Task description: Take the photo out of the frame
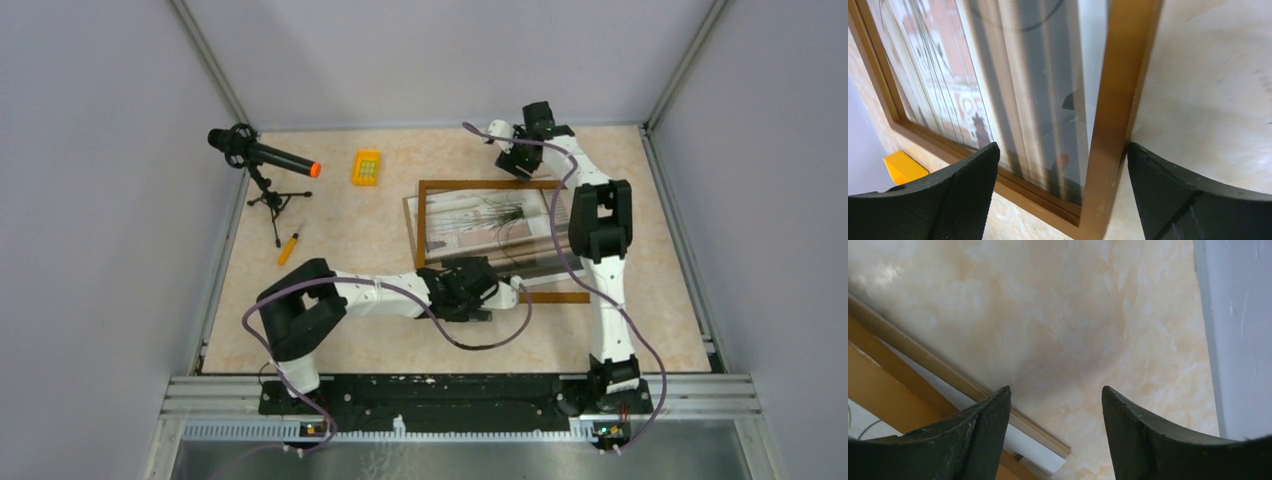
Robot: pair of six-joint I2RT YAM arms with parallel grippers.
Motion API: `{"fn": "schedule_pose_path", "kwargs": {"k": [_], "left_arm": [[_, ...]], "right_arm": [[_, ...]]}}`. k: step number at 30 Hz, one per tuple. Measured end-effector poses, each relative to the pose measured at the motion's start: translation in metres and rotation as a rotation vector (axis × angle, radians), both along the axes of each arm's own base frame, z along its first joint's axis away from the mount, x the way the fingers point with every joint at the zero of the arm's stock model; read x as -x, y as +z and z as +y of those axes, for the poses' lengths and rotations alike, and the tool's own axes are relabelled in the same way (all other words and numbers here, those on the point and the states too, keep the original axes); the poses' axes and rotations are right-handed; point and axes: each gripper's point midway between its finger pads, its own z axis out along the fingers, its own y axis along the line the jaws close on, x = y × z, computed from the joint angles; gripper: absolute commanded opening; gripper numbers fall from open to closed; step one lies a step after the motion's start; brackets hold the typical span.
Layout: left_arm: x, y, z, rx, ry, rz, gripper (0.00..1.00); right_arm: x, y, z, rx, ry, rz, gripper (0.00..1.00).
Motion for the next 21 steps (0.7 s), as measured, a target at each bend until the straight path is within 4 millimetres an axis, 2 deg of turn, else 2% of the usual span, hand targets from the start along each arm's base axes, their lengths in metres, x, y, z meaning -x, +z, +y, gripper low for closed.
{"fn": "schedule_pose_path", "kwargs": {"k": [4, 8, 12, 13, 16, 21], "left_arm": [[-0.022, 0.000, 0.030, -0.010, 0.070, -0.002, 0.99], [-0.055, 0.002, 0.065, -0.031, 0.168, -0.018, 0.99], [-0.084, 0.002, 0.095, -0.063, 0.246, -0.040, 0.99], [-0.095, 0.003, 0.108, -0.088, 0.276, -0.044, 0.99], [-0.110, 0.003, 0.121, -0.110, 0.311, -0.046, 0.99], [-0.150, 0.005, 0.142, -0.132, 0.404, -0.054, 0.99]], "right_arm": [[0.017, -0.003, -0.028, 0.027, 0.001, 0.060, 0.67], [0.050, -0.008, -0.057, 0.039, -0.009, 0.154, 0.66], [0.099, -0.015, -0.076, 0.041, -0.014, 0.271, 0.62], [0.111, -0.017, -0.080, 0.045, -0.015, 0.298, 0.61], [0.141, -0.020, -0.087, 0.039, -0.019, 0.363, 0.59], [0.200, -0.024, -0.093, 0.011, -0.020, 0.483, 0.58]]}}
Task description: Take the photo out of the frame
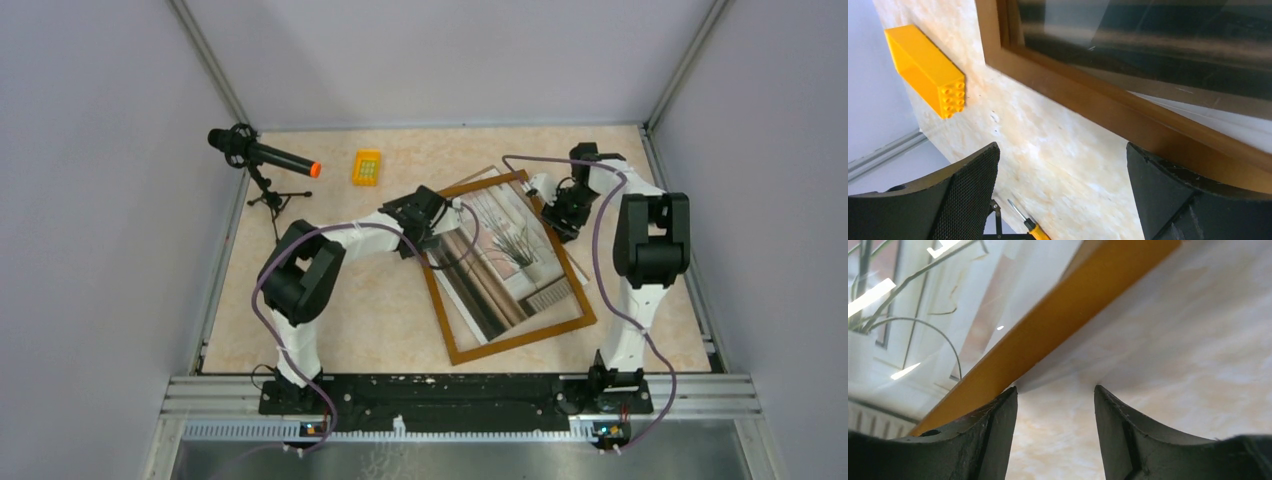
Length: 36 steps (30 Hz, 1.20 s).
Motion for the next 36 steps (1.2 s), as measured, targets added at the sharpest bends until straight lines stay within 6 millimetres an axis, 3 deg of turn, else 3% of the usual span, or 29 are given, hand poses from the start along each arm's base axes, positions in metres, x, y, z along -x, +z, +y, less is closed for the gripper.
{"fn": "schedule_pose_path", "kwargs": {"k": [6, 9, 12, 17, 21, 25, 32, 34, 36], "left_arm": [[-0.031, 0.003, 0.009, 0.003, 0.062, -0.025, 0.99], [-0.032, 0.003, 0.007, 0.019, 0.069, -0.018, 0.99], [-0.027, 0.005, 0.001, 0.056, 0.057, 0.019, 0.99], [0.009, 0.011, -0.018, 0.152, -0.005, 0.148, 0.99], [0.039, 0.038, -0.022, 0.233, -0.050, 0.193, 0.99], [0.063, 0.058, -0.015, 0.277, -0.071, 0.209, 0.99], [0.099, 0.053, -0.006, 0.289, -0.083, 0.309, 0.99], [0.112, 0.056, -0.013, 0.299, -0.113, 0.323, 0.99], [0.135, 0.061, -0.034, 0.307, -0.192, 0.336, 0.99]], "right_arm": [[0.050, 0.004, 0.012, -0.090, -0.015, 0.124, 0.63], [0.071, 0.009, 0.015, -0.188, -0.102, 0.226, 0.66], [0.074, 0.013, 0.010, -0.277, -0.202, 0.264, 0.70], [0.081, 0.019, -0.008, -0.378, -0.356, 0.318, 0.74], [0.084, 0.018, -0.019, -0.407, -0.419, 0.323, 0.75], [0.090, 0.018, -0.017, -0.420, -0.444, 0.326, 0.76], [0.094, 0.020, -0.015, -0.432, -0.459, 0.321, 0.79], [0.099, 0.021, -0.015, -0.432, -0.461, 0.322, 0.79], [0.105, 0.021, -0.014, -0.432, -0.466, 0.329, 0.79]]}}
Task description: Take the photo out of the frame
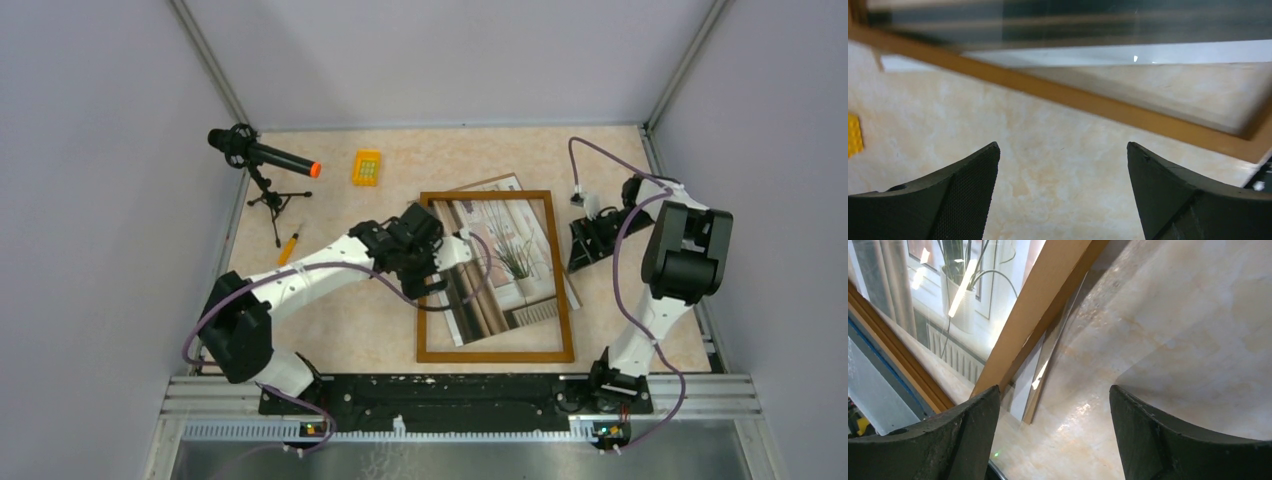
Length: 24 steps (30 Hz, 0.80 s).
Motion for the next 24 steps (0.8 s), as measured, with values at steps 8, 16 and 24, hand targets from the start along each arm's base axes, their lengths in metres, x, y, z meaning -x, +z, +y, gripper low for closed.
{"fn": "schedule_pose_path", "kwargs": {"k": [8, 16, 24], "left_arm": [[0.102, -0.021, -0.083, 0.050, -0.315, 0.156, 0.99], [0.156, -0.043, -0.135, 0.067, -0.429, 0.134, 0.99], [0.176, -0.083, -0.154, 0.007, -0.453, 0.142, 0.77]], "right_arm": [[0.010, -0.001, 0.004, -0.006, -0.035, 0.022, 0.76], [0.006, 0.001, -0.011, 0.003, -0.106, 0.015, 0.72], [0.006, -0.004, -0.022, 0.036, -0.125, 0.010, 0.60]]}}
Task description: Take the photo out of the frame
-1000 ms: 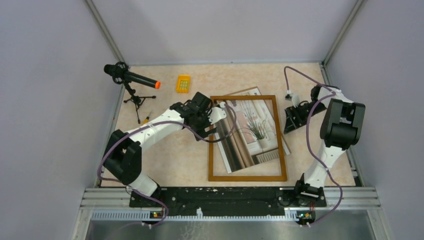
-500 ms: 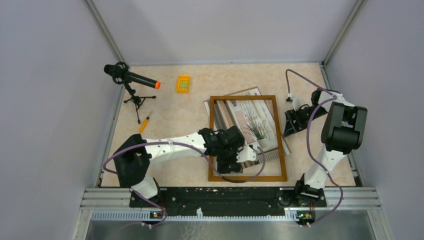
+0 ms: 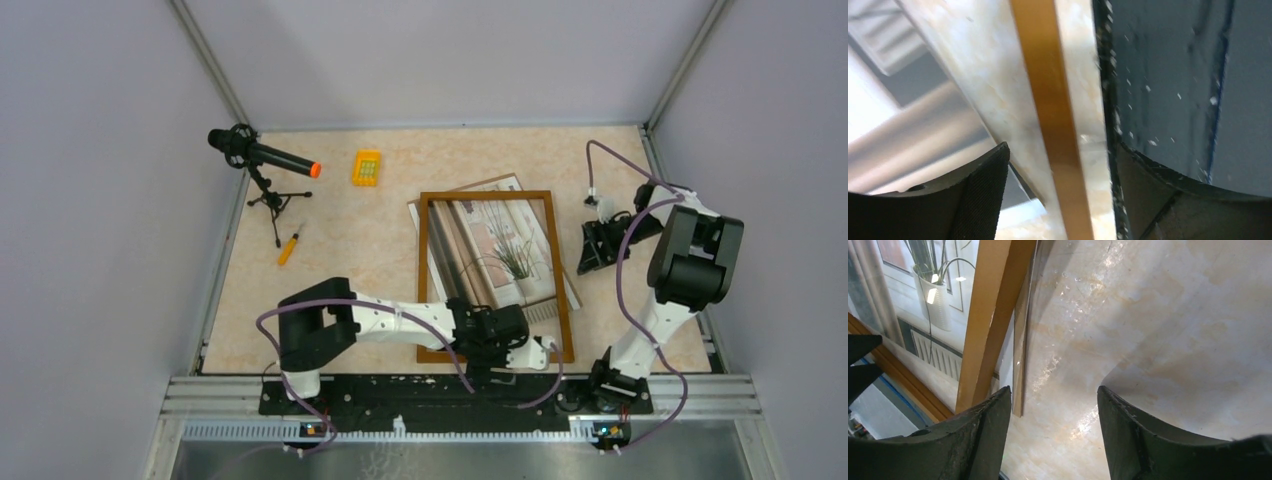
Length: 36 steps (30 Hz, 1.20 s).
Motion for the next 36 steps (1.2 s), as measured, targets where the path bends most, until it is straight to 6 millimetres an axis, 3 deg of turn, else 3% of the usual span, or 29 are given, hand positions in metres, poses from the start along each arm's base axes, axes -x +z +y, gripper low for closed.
{"fn": "schedule_pose_path", "kwargs": {"k": [3, 7, 11, 18, 24, 26, 28, 31, 36], "left_arm": [[-0.003, -0.001, -0.014, 0.011, 0.016, -0.001, 0.61], [-0.010, -0.002, -0.026, 0.023, 0.062, -0.013, 0.41], [-0.014, 0.001, -0.037, 0.042, 0.097, -0.011, 0.18], [-0.036, 0.015, -0.071, 0.108, 0.180, 0.012, 0.20], [-0.062, 0.010, -0.081, 0.119, 0.277, 0.057, 0.10], [-0.070, 0.008, -0.081, 0.119, 0.315, 0.062, 0.12], [-0.074, 0.010, -0.081, 0.125, 0.350, 0.060, 0.19], [-0.075, 0.011, -0.085, 0.127, 0.386, 0.075, 0.49], [-0.068, 0.012, -0.085, 0.124, 0.400, 0.129, 0.85]], "right_arm": [[0.002, -0.004, -0.002, 0.019, -0.006, -0.003, 0.44], [0.006, -0.011, -0.004, 0.043, -0.020, 0.008, 0.32], [0.008, -0.015, -0.005, 0.049, -0.034, 0.015, 0.28], [0.009, -0.015, -0.002, 0.034, -0.058, 0.031, 0.28], [0.009, -0.016, 0.002, 0.002, -0.089, 0.052, 0.27], [0.009, -0.016, 0.004, -0.012, -0.101, 0.065, 0.27], [0.010, -0.016, 0.006, -0.025, -0.113, 0.077, 0.27], [0.010, -0.016, 0.009, -0.032, -0.129, 0.094, 0.27], [0.007, -0.016, 0.018, -0.013, -0.105, 0.106, 0.28]]}}
